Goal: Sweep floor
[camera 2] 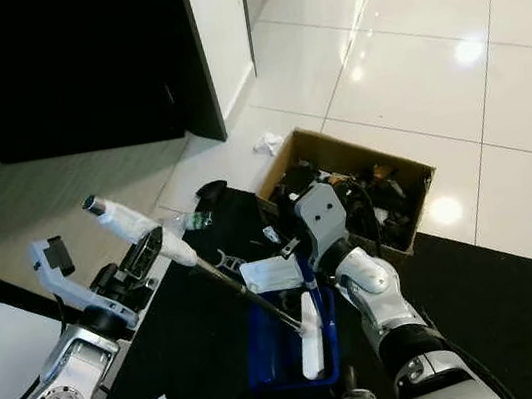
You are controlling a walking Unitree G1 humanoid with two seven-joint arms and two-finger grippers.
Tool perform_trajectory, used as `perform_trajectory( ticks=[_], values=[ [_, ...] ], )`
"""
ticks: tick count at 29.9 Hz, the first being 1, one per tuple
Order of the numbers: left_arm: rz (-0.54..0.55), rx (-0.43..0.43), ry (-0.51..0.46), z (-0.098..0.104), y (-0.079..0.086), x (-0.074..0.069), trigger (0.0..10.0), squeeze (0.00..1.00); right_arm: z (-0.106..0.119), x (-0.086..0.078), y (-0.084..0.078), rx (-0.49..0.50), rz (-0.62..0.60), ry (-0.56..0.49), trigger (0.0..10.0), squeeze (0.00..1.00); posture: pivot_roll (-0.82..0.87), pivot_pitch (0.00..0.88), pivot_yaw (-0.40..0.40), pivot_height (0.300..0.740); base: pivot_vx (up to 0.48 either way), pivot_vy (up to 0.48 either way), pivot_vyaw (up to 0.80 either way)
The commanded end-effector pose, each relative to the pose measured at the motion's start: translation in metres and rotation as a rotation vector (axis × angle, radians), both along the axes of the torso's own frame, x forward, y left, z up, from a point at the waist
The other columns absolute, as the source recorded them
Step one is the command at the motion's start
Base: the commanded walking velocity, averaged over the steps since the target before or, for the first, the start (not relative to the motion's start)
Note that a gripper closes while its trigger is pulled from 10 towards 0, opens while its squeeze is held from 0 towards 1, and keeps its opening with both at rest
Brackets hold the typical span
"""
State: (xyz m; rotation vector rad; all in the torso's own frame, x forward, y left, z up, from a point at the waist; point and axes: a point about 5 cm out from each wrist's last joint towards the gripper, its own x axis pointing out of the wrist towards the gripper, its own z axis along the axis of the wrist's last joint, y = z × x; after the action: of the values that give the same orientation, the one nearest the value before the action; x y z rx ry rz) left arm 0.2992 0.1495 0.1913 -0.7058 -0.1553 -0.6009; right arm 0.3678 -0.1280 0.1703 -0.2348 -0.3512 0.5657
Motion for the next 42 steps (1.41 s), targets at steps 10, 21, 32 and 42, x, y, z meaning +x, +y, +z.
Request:
perform_trajectory(
  ticks=[10, 21, 32, 42],
  values=[
    [0.136, 0.277, -0.116, 0.045, 0.05, -0.004, 10.0, 0.0, 0.001, -0.013, -0.007, 0.064, 0.02, -0.074, 10.0, 0.0, 0.09, 0.34, 0.12, 0.74, 0.0, 0.0, 0.0],
    [0.32, 0.324, -0.277, 0.13, 0.114, -0.018, 10.0, 0.0, 0.029, -0.037, -0.019, 0.177, 0.004, -0.237, 10.0, 0.0, 0.08, 0.288, 0.124, 0.74, 0.0, 0.0, 0.0],
    [0.675, 0.494, 0.037, 0.077, 0.149, 0.004, 10.0, 0.0, 0.054, -0.042, -0.025, 0.18, -0.002, -0.307, 10.0, 0.0, 0.05, 0.238, 0.119, 0.74, 0.0, 0.0, 0.0],
    [0.729, 0.615, 0.176, 0.038, 0.145, 0.007, 10.0, 0.0, 0.095, -0.046, -0.028, 0.207, -0.002, -0.424, 10.0, 0.0, 0.04, 0.214, 0.11, 0.74, 0.0, 0.0, 0.0]
  ],
)
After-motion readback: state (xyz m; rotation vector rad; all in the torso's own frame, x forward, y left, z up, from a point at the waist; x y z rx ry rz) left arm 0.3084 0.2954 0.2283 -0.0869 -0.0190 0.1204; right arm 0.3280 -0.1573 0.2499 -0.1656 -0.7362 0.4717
